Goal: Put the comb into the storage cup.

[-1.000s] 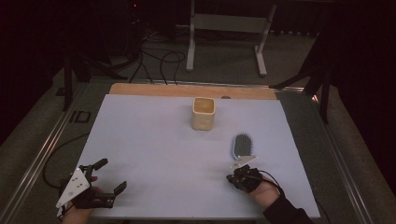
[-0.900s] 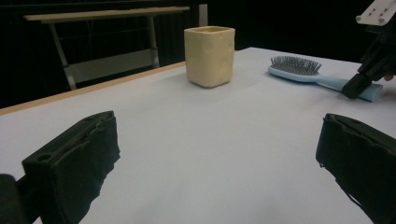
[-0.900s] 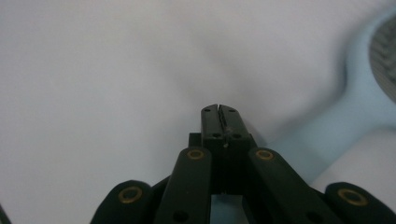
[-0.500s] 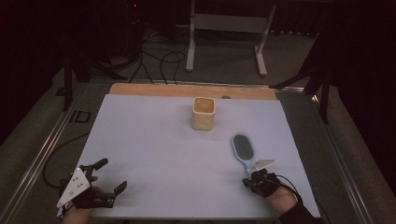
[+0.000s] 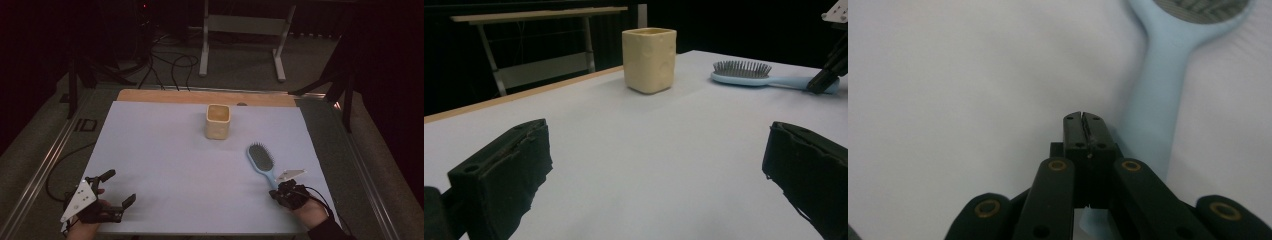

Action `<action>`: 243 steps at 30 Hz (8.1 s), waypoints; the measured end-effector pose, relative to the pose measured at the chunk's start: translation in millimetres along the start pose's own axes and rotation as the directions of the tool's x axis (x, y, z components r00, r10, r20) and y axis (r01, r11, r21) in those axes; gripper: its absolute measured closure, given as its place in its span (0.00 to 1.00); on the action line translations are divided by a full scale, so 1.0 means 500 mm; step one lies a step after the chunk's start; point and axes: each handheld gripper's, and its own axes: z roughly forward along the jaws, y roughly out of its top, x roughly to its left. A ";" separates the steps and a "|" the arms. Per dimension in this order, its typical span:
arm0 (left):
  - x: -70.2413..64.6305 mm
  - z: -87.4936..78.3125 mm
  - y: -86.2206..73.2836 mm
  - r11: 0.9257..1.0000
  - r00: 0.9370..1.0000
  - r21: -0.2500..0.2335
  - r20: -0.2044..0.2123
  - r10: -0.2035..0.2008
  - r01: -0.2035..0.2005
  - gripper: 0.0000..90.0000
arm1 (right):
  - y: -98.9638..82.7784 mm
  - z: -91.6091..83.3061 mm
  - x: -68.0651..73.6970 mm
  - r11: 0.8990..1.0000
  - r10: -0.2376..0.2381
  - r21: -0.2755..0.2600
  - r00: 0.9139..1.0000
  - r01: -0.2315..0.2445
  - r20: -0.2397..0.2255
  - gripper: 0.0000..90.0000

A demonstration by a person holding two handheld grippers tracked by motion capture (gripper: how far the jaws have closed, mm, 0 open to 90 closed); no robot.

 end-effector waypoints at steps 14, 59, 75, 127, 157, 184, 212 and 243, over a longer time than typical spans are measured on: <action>0.000 0.001 0.000 1.000 1.000 0.001 -0.001 -0.001 0.001 0.00 | -0.010 -0.004 -0.021 1.000 0.023 -0.007 0.999 -0.023 0.025 1.00; 0.001 -0.001 0.001 1.000 1.000 -0.003 0.000 -0.006 0.006 0.00 | 0.089 -0.084 -0.047 0.994 0.044 -0.099 0.998 -0.040 0.039 0.15; 0.001 -0.001 0.000 1.000 1.000 -0.003 0.000 -0.005 0.005 0.00 | 0.110 -0.074 -0.081 0.996 0.076 -0.058 0.992 -0.071 0.104 0.10; 0.002 -0.002 0.000 1.000 1.000 -0.007 0.001 -0.007 0.007 0.00 | 0.152 0.052 -0.107 0.940 0.165 0.294 0.985 -0.173 0.053 0.46; 0.002 -0.002 0.000 1.000 1.000 -0.004 0.001 -0.006 0.006 0.00 | 0.158 0.074 -0.086 0.914 0.151 0.361 0.981 -0.187 0.124 0.78; 0.004 -0.002 0.000 1.000 1.000 -0.006 -0.001 -0.013 0.013 0.00 | 0.160 0.013 -0.066 0.983 0.175 0.038 0.978 -0.180 0.114 0.79; 0.004 -0.002 -0.001 1.000 1.000 -0.005 0.001 -0.009 0.009 0.00 | 0.228 -0.029 -0.024 0.964 0.147 -0.234 0.987 -0.128 0.064 0.79; 0.004 -0.001 -0.001 1.000 1.000 -0.003 0.004 -0.009 0.009 0.00 | 0.303 -0.048 0.001 0.882 0.143 -0.457 0.989 -0.114 0.028 0.79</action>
